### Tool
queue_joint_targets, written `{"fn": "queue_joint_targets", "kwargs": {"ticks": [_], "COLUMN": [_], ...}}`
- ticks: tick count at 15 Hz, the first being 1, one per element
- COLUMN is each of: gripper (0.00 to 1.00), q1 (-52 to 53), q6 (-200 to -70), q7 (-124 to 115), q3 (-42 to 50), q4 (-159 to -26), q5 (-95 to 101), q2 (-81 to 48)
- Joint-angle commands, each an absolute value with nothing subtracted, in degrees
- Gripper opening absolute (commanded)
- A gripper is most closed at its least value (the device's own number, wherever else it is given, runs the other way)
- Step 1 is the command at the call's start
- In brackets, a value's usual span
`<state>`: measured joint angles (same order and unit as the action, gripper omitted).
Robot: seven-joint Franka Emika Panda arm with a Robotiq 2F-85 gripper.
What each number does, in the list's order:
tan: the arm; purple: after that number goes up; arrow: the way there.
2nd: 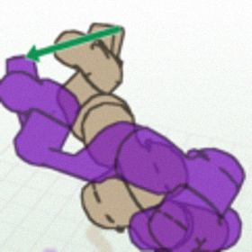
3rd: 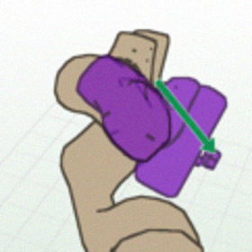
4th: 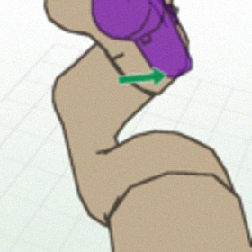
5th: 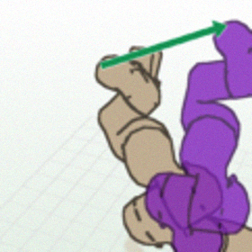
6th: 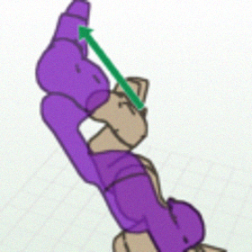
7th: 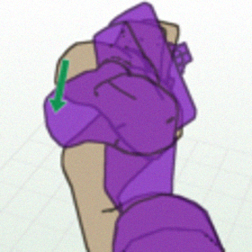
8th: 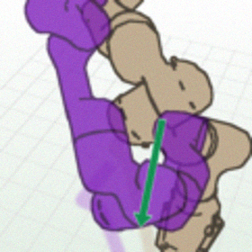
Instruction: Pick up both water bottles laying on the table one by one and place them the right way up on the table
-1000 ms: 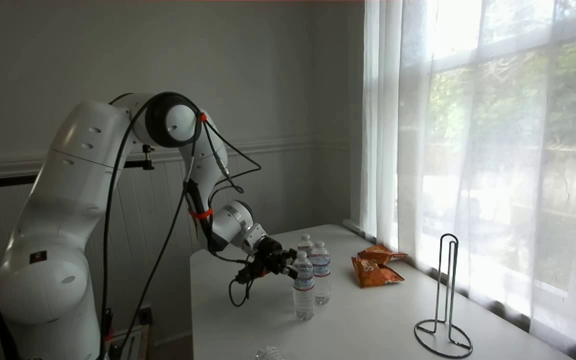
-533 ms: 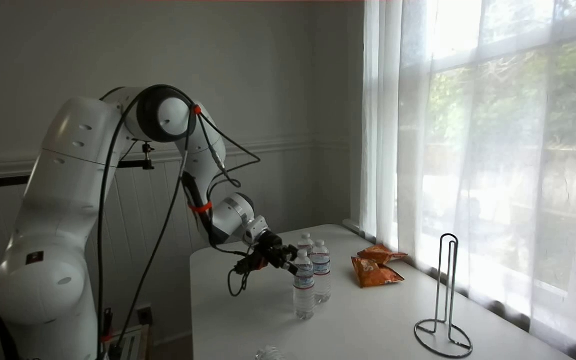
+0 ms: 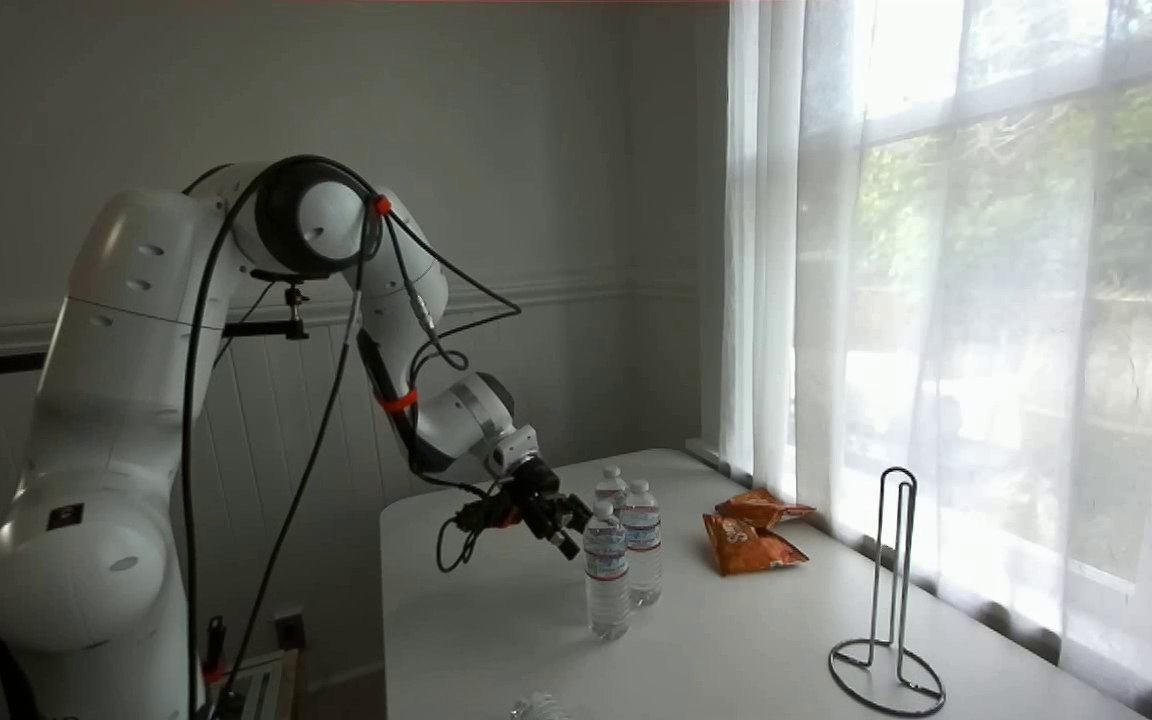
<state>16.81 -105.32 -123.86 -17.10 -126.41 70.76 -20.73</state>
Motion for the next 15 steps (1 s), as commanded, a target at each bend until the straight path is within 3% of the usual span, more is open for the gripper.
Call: {"fn": "queue_joint_targets", "kwargs": {"ticks": [1,15], "gripper": [1.00,1.00], "q1": [15.41,10.57], "q6": [-108.61,-113.59], "q7": [-117.25,-89.06], "q3": [-17.42,-11.84], "q4": [-128.58,-139.21], "q5": [63.14,40.63], "q2": [-17.25,-3.14]}}
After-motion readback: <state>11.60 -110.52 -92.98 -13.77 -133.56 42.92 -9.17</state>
